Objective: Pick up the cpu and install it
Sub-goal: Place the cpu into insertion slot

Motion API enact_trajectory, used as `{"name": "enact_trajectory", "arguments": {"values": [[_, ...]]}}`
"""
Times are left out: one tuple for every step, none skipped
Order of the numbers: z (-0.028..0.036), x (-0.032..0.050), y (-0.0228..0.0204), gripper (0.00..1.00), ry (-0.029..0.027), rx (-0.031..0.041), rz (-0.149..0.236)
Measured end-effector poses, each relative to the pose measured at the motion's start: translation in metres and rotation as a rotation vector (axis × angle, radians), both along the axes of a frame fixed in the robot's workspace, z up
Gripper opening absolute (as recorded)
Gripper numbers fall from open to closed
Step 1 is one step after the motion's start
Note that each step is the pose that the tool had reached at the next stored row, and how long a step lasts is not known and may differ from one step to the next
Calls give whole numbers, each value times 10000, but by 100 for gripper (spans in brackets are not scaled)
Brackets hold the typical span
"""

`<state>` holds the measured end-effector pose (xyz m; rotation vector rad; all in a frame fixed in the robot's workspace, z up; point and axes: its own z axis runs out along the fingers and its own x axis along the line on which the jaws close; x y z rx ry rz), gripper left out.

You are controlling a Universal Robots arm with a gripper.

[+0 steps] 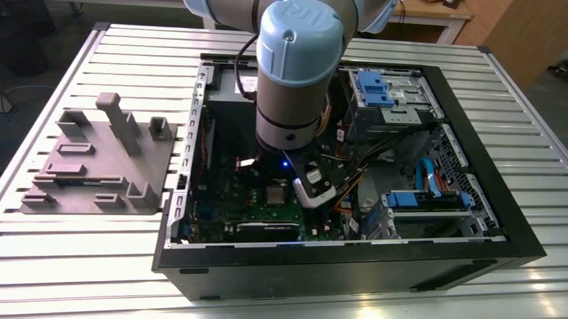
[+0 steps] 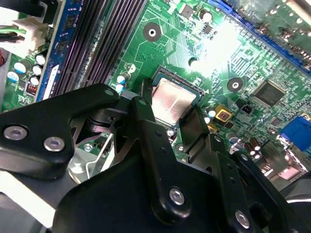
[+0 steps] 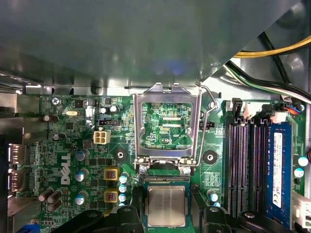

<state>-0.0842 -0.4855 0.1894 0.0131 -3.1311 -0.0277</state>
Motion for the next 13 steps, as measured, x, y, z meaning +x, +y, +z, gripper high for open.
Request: {"name": "enact_trajectory", "arguments": {"values": [[-1, 0, 0, 47, 0, 1, 0], [-2, 0, 0, 47, -1, 2, 0], [-2, 0, 0, 47, -1, 2, 0], [-3, 0, 0, 47, -1, 2, -1], [-3, 0, 0, 47, -1, 2, 0], [-4, 0, 0, 47, -2, 3, 0], [-4, 0, 0, 48, -1, 3, -1], [-5, 0, 0, 48, -1, 3, 0], [-5, 0, 1, 55, -1, 3, -1], [-5, 0, 1, 55, -1, 3, -1], [-6, 0, 0, 55, -1, 2, -1], [-6, 0, 0, 55, -1, 2, 0], [-6, -2, 0, 55, -2, 3, 0]]}}
